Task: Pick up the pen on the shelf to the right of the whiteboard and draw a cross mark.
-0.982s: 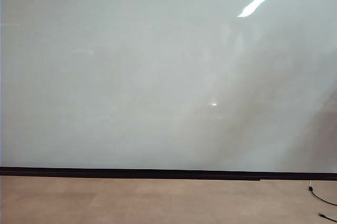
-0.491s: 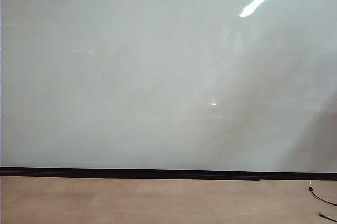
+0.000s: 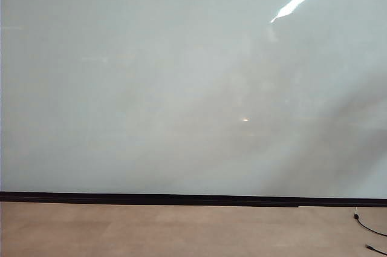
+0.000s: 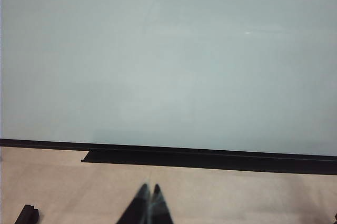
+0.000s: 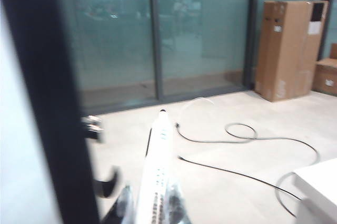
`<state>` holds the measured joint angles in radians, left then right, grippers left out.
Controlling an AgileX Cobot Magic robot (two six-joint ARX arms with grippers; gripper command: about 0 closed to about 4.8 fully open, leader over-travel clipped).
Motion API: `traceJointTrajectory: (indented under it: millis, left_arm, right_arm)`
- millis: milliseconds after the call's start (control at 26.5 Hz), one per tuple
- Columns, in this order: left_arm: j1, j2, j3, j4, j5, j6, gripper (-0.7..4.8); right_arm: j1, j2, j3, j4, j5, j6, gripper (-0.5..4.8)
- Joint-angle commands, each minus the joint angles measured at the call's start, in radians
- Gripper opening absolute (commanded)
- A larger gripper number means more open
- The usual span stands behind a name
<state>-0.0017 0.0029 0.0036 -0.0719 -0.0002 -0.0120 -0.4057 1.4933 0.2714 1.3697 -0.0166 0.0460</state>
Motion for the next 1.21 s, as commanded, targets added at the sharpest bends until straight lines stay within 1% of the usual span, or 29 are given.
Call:
traceJointTrajectory:
  millis: [38,113,189,340,491,605,718,756,831,945,1058,1209]
  left_arm:
    - [0.000,0.000,0.003,0.005,0.003,0.004,-0.04]
    - [0.000,0.000,0.003,0.005,0.003,0.004,-0.05]
    - [0.000,0.000,0.003,0.005,0.003,0.004,-0.04]
    - [0.000,0.000,0.003,0.005,0.003,0.004,-0.05]
    - [0.000,0.000,0.003,0.005,0.003,0.004,-0.04]
    - [0.000,0.000,0.003,0.005,0.003,0.004,-0.05]
    - [0.000,0.000,0.003,0.005,0.003,0.004,-0.05]
    - [0.000,0.000,0.003,0.005,0.004,0.004,-0.04]
    - [0.000,0.000,0.003,0.005,0.003,0.004,-0.04]
    - [0.000,0.000,0.003,0.005,0.003,0.004,-0.05]
    - [0.000,0.000,0.003,0.005,0.003,0.004,-0.05]
    - [0.000,0.000,0.003,0.005,0.004,0.004,-0.04]
  right_arm:
    - [0.073,-0.067,-0.031,-0.011,0.036,0.045,-0.06]
    - [0.164,-0.109,-0.050,-0.012,0.041,0.087,-0.06]
    - [0.229,-0.129,-0.056,-0.013,0.041,0.099,-0.06]
    - [0.391,-0.171,-0.061,-0.043,0.061,0.113,-0.06]
    - [0.559,-0.174,-0.060,-0.049,0.070,0.138,-0.06]
    - [0.668,-0.173,-0.060,-0.078,0.071,0.173,-0.06]
    - [0.758,-0.171,-0.060,-0.091,0.070,0.198,-0.06]
    - [0.815,-0.171,-0.051,-0.100,0.070,0.200,-0.06]
    - [0.859,-0.167,-0.021,-0.151,0.059,0.223,-0.06]
    - [0.875,-0.131,0.041,-0.216,-0.011,0.254,-0.06]
    - [0.883,-0.047,0.114,-0.207,-0.066,0.293,-0.06]
    - [0.904,0.015,0.163,-0.201,-0.067,0.294,-0.06]
